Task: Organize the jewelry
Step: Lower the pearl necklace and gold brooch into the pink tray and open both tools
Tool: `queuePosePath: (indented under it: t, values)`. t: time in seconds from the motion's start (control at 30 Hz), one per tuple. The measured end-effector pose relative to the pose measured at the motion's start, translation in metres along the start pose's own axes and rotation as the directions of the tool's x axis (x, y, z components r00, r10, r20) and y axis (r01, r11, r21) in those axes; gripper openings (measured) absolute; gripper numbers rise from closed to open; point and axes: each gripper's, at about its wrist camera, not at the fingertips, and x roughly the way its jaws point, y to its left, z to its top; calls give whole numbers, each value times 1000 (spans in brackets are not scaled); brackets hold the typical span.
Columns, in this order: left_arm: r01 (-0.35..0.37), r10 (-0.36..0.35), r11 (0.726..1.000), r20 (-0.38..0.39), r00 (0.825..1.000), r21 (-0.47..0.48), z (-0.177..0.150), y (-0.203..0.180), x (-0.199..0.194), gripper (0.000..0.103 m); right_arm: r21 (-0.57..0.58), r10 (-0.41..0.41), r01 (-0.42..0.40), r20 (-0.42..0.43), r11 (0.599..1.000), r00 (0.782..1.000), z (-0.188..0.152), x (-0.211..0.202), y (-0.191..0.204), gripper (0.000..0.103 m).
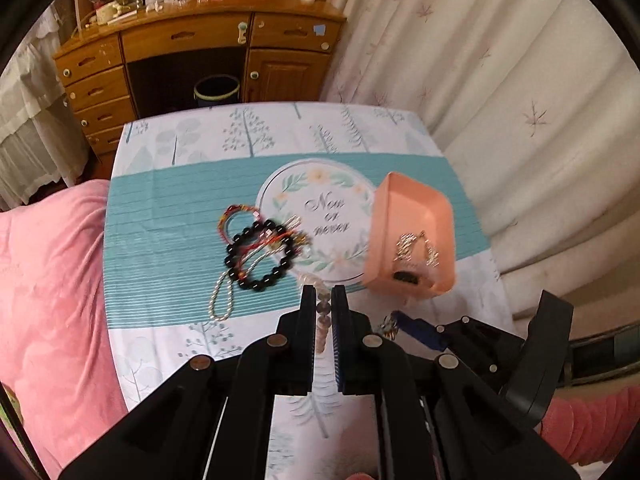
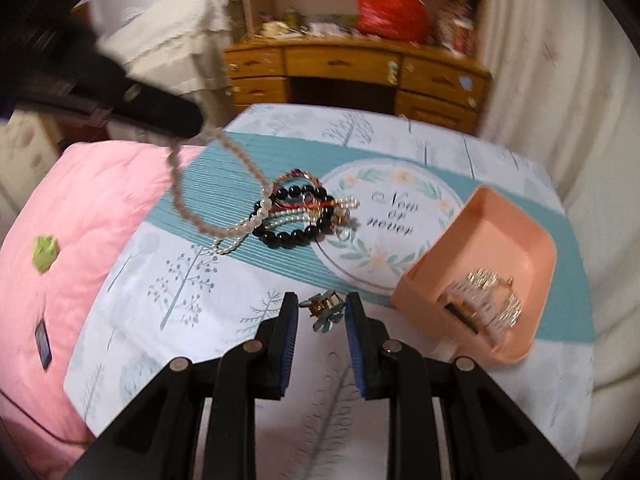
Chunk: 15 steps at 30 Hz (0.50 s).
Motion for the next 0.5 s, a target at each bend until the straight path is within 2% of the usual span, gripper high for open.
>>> queuePosePath:
  t: [0.23,0.5]
  values:
    - [-23,23,1000,60,998,7,15,-61,-12,5,-87,37,-31,77,996,996,3,-37,-40,24]
    - [-16,15,1000,90,996,5,36,-124,9,5,-114,58,-42,135,993,989,5,-59,-100,24]
